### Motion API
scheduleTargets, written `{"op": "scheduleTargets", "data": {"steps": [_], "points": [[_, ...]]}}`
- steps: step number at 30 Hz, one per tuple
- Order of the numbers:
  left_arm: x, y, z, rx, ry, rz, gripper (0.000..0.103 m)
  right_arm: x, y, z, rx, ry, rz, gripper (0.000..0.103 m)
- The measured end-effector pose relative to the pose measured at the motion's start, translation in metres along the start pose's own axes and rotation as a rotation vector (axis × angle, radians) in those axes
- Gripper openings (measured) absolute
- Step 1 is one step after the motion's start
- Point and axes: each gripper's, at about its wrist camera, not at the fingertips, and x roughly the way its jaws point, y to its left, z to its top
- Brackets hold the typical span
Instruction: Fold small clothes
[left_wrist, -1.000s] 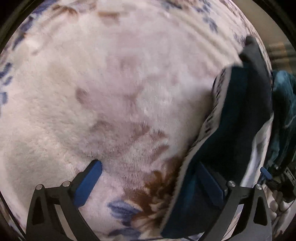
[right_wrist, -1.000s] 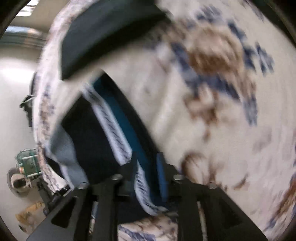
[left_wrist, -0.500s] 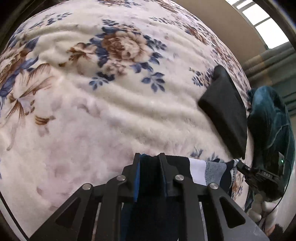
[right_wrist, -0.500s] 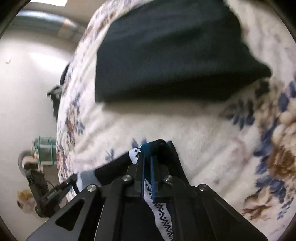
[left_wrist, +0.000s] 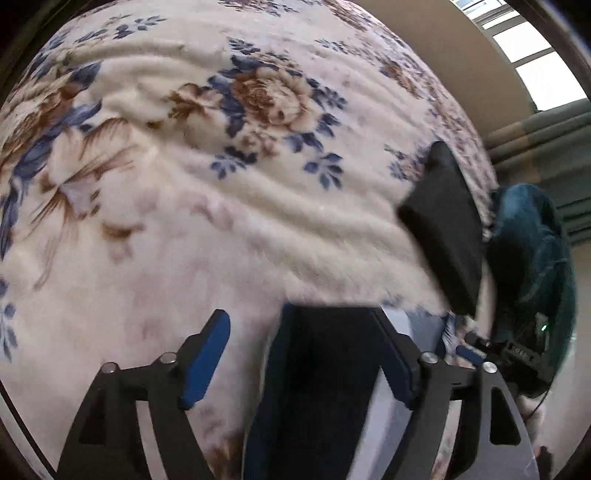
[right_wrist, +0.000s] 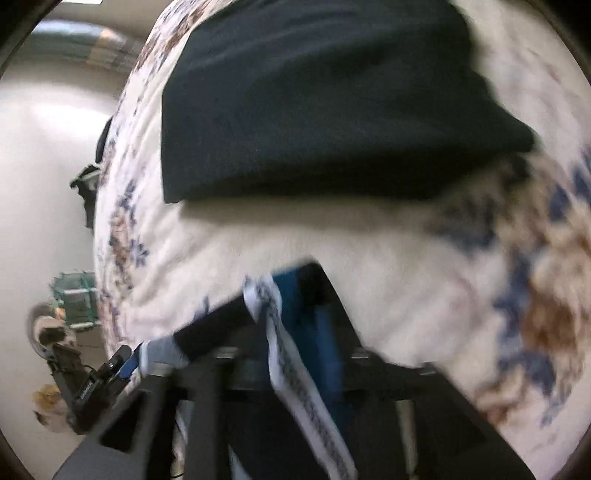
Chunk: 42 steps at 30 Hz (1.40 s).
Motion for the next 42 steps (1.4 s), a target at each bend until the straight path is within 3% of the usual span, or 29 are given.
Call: {"op": "scheduleTargets", "data": {"steps": [3, 6, 10, 13, 15, 19, 20, 22, 23, 24, 27, 28, 29, 30, 32, 34, 37, 40, 42], "points": [[-0.009, 0.007, -0.024, -0.014, 0.052, 0.033, 0.076, -0.025, -0.022, -0.037, 0.041, 0.005, -0.028, 0.051], [-0.019, 0.015, -0.053, -0.034, 0.082, 0.118, 0.076, -0.032, -0.055, -0.087, 0.155, 0.05, -0.057, 0.051], [-0.011, 0.013, -0.078, 0.004, 0.148, 0.149, 0.076, -0.019, -0.099, -0.148, 0.38, 0.076, 0.042, 0.052], [-0.001, 0.009, -0.084, 0.007, 0.174, 0.136, 0.076, -0.007, -0.115, -0.174, 0.52, 0.038, 0.123, 0.051], [0.005, 0.004, -0.085, 0.018, 0.183, 0.135, 0.076, -0.007, -0.117, -0.181, 0.557, -0.013, 0.145, 0.013], [0.002, -0.006, -0.08, 0.018, 0.161, 0.104, 0.076, -0.03, -0.126, -0.191, 0.574, -0.089, 0.112, 0.01], [0.002, -0.008, -0.079, 0.021, 0.157, 0.094, 0.076, -0.034, -0.131, -0.194, 0.577, -0.093, 0.12, 0.012], [0.002, -0.01, -0.08, 0.03, 0.157, 0.095, 0.076, -0.033, -0.143, -0.2, 0.579, -0.046, 0.212, 0.035], [0.003, -0.009, -0.08, 0.031, 0.162, 0.094, 0.076, -0.027, -0.145, -0.205, 0.565, -0.015, 0.259, 0.066], [0.005, -0.008, -0.081, 0.026, 0.171, 0.092, 0.076, -0.024, -0.146, -0.207, 0.557, -0.014, 0.281, 0.074], [0.007, -0.004, -0.082, 0.018, 0.179, 0.095, 0.076, -0.008, -0.145, -0.213, 0.582, -0.011, 0.335, 0.073], [0.006, -0.003, -0.083, 0.023, 0.18, 0.099, 0.076, -0.004, -0.146, -0.216, 0.62, -0.055, 0.365, 0.072], [0.006, -0.003, -0.084, 0.029, 0.179, 0.106, 0.076, -0.006, -0.149, -0.218, 0.64, -0.092, 0.384, 0.057], [0.006, -0.003, -0.085, 0.03, 0.178, 0.107, 0.076, -0.009, -0.151, -0.221, 0.658, -0.145, 0.391, 0.011], [0.007, -0.002, -0.086, 0.028, 0.18, 0.097, 0.076, -0.018, -0.149, -0.223, 0.659, -0.189, 0.351, 0.008], [0.011, 0.001, -0.087, 0.013, 0.193, 0.088, 0.076, -0.037, -0.134, -0.223, 0.604, -0.258, 0.258, 0.007], [0.015, 0.007, -0.087, -0.016, 0.205, 0.065, 0.076, -0.043, -0.127, -0.224, 0.582, -0.236, 0.235, 0.008], [0.019, 0.011, -0.086, -0.038, 0.202, 0.034, 0.076, -0.034, -0.132, -0.222, 0.562, -0.174, 0.28, 0.019], [0.025, 0.016, -0.084, -0.068, 0.191, -0.043, 0.076, -0.028, -0.128, -0.217, 0.488, -0.152, 0.305, 0.065]]}}
